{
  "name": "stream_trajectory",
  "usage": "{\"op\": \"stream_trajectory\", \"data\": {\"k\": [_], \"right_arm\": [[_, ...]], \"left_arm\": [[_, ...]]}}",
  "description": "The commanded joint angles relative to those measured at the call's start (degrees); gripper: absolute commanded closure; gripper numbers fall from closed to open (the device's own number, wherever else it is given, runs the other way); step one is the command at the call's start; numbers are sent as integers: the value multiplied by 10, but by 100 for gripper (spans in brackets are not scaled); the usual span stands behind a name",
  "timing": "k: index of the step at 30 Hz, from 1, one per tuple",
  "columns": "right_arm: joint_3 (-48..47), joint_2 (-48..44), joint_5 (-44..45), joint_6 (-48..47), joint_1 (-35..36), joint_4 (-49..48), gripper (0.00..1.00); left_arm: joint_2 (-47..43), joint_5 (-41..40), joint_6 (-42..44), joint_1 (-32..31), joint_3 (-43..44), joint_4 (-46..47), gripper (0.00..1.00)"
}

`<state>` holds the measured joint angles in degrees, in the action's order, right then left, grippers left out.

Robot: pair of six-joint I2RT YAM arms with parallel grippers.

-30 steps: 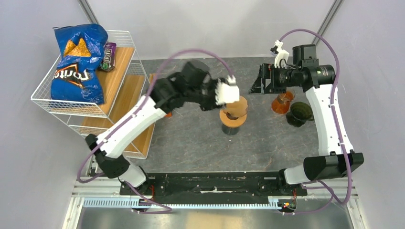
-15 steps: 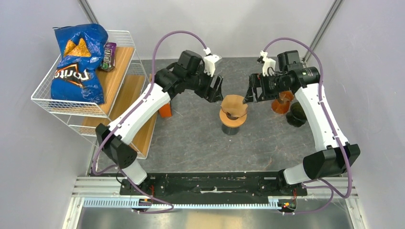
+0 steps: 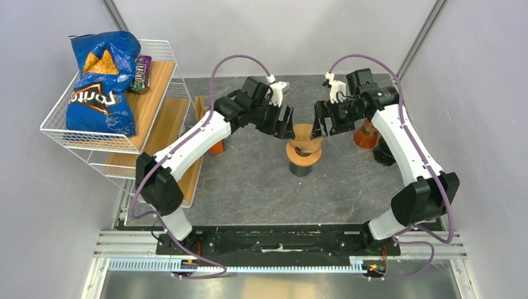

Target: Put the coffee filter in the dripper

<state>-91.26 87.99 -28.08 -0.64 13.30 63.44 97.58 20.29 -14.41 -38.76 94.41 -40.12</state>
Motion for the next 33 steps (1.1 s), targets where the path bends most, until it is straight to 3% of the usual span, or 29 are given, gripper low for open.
{"op": "stream_trajectory", "data": {"k": [1, 33], "right_arm": [[7, 4, 10, -17, 5, -11, 3], [10, 35, 71, -69, 33, 18, 3]], "left_arm": [[14, 22, -24, -1, -2, 32, 15], [57, 15, -16, -5, 19, 15, 14]]}}
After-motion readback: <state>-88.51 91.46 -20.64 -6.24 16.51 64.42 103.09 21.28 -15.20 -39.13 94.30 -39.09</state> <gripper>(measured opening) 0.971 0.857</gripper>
